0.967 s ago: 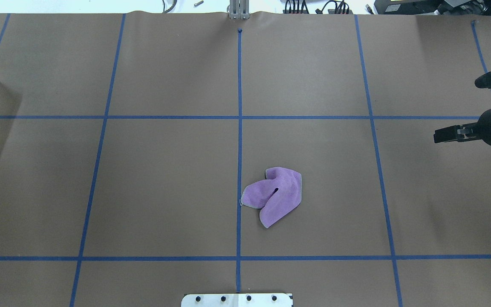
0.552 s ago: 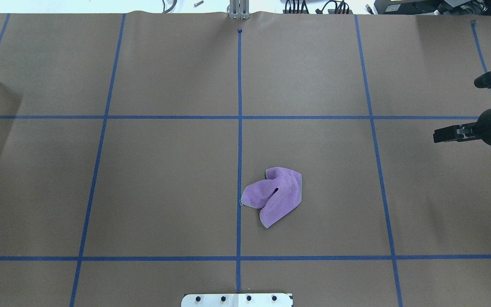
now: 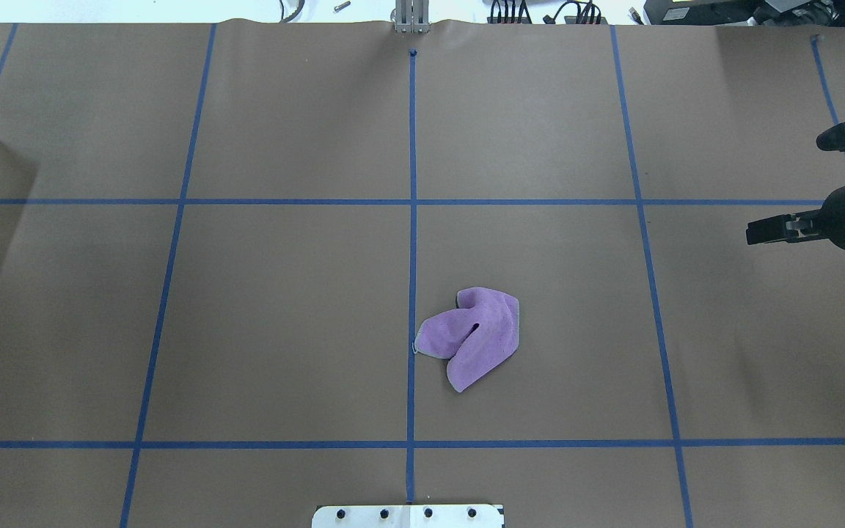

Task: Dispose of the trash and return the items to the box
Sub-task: 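Carry the green bowl with the left gripper into the clear bin and release, then reach the right gripper to the purple cloth and grasp it, then lift the purple cloth with the right gripper toward the pink bin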

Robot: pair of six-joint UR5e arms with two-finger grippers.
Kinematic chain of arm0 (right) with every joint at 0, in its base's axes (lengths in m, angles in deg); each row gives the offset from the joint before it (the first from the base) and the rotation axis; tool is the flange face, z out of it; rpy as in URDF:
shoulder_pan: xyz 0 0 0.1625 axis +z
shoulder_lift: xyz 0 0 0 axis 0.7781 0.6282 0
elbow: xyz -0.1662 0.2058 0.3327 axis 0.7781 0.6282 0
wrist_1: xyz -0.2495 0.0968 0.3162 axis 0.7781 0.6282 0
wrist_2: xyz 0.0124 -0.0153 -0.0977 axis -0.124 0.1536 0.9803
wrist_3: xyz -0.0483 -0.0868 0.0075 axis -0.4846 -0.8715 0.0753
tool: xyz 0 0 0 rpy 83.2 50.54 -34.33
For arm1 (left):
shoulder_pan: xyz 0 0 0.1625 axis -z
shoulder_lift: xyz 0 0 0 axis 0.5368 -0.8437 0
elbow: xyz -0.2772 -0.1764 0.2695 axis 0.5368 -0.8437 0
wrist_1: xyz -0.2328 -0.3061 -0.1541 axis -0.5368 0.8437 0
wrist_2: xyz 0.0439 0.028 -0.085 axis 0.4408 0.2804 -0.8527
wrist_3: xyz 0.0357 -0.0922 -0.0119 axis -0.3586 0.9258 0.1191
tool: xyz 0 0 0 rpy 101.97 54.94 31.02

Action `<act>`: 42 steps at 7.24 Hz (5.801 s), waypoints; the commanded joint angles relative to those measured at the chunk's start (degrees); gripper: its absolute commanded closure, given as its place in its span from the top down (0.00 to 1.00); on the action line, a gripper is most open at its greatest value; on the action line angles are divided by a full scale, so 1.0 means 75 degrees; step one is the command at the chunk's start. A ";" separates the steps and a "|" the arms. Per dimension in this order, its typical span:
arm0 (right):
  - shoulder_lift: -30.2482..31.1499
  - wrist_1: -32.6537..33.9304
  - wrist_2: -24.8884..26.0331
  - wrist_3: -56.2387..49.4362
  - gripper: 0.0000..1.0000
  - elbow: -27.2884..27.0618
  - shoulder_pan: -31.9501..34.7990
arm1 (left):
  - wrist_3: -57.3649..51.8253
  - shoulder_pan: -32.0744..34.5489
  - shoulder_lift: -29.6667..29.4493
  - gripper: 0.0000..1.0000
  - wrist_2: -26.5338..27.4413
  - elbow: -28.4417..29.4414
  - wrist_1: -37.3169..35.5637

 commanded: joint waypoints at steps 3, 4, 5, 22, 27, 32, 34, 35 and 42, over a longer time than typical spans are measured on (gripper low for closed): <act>-0.0124 0.0000 0.0005 0.0016 1.00 -0.0009 0.0000 | -0.0332 0.0369 0.0566 0.99 -0.1875 -0.2722 -0.1954; -0.0124 0.0000 0.0004 0.0121 1.00 -0.0009 -0.0023 | -0.0495 0.0358 0.1441 0.99 -0.2031 -0.4105 -0.2195; -0.0124 0.0000 0.0004 0.0191 1.00 -0.0009 -0.0070 | -0.0984 0.0358 0.1984 0.99 -0.2381 -0.4745 -0.2209; -0.4729 0.2988 0.4316 0.5559 0.68 0.0905 -0.5215 | -0.5922 0.1155 0.2493 0.99 -0.2560 -0.6626 -0.6580; -0.4764 0.2953 0.4586 0.5442 0.47 0.0999 -0.5180 | -0.5922 0.1155 0.2493 0.99 -0.2548 -0.6615 -0.6580; -0.4811 0.2941 0.4598 0.5430 0.22 0.1127 -0.5121 | -0.5910 0.1143 0.2493 0.99 -0.2560 -0.6603 -0.6580; -0.4881 0.2941 0.4610 0.5454 0.00 0.1105 -0.5121 | -0.5910 0.1143 0.2493 0.99 -0.2560 -0.6603 -0.6580; -0.4951 0.2976 0.4633 0.5430 0.00 0.1000 -0.5017 | -0.5910 0.1155 0.2493 0.99 -0.2560 -0.6603 -0.6580; -0.3702 0.3961 -0.0163 0.0063 0.00 -0.0125 -0.0021 | -0.5922 0.1155 0.2516 0.99 -0.2537 -0.6240 -0.6615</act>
